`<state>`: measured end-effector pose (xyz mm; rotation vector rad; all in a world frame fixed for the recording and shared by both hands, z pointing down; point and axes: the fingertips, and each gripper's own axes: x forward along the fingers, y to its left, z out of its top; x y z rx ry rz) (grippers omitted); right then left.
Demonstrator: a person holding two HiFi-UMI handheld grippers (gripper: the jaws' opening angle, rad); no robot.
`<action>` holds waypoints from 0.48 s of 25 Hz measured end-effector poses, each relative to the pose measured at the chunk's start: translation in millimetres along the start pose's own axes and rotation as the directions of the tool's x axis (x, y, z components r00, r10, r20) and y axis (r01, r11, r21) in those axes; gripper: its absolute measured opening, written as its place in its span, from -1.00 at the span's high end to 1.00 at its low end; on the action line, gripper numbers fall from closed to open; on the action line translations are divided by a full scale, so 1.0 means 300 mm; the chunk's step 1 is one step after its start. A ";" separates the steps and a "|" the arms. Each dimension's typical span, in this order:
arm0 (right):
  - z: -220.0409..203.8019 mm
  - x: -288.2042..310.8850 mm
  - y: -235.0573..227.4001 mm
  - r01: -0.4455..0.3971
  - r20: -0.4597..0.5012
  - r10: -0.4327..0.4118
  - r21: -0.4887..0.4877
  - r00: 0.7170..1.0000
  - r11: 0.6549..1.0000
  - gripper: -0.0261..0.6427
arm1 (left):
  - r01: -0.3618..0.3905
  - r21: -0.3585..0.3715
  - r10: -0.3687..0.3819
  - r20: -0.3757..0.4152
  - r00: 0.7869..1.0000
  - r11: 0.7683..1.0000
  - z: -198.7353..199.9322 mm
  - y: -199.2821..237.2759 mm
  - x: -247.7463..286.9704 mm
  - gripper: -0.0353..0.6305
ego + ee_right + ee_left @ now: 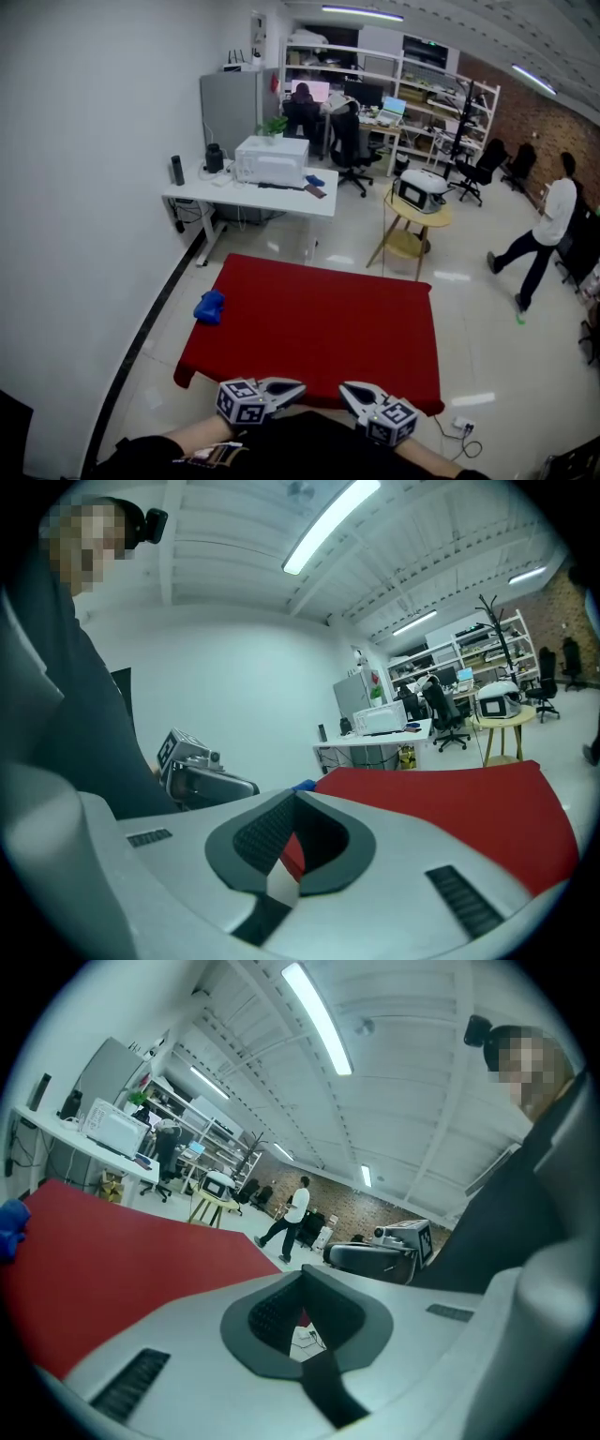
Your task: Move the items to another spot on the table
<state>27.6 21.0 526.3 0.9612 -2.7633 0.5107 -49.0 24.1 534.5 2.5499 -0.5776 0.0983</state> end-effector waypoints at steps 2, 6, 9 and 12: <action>0.008 0.000 0.004 -0.003 -0.003 0.003 0.002 1.000 1.000 0.92 | -0.008 -0.011 0.009 0.009 1.000 1.000 -0.002 0.006 -0.004 0.89; 0.004 0.007 0.007 -0.016 0.002 0.016 -0.001 1.000 1.000 0.92 | -0.013 -0.022 0.013 0.010 1.000 1.000 -0.010 0.011 -0.011 0.89; 0.005 0.002 -0.005 -0.010 -0.002 0.010 -0.012 1.000 1.000 0.92 | -0.011 -0.023 0.011 0.007 1.000 1.000 -0.009 0.008 -0.004 0.89; -0.003 -0.004 -0.019 -0.007 -0.011 0.007 -0.025 1.000 1.000 0.92 | -0.008 -0.017 0.008 0.005 1.000 1.000 -0.004 0.001 0.006 0.89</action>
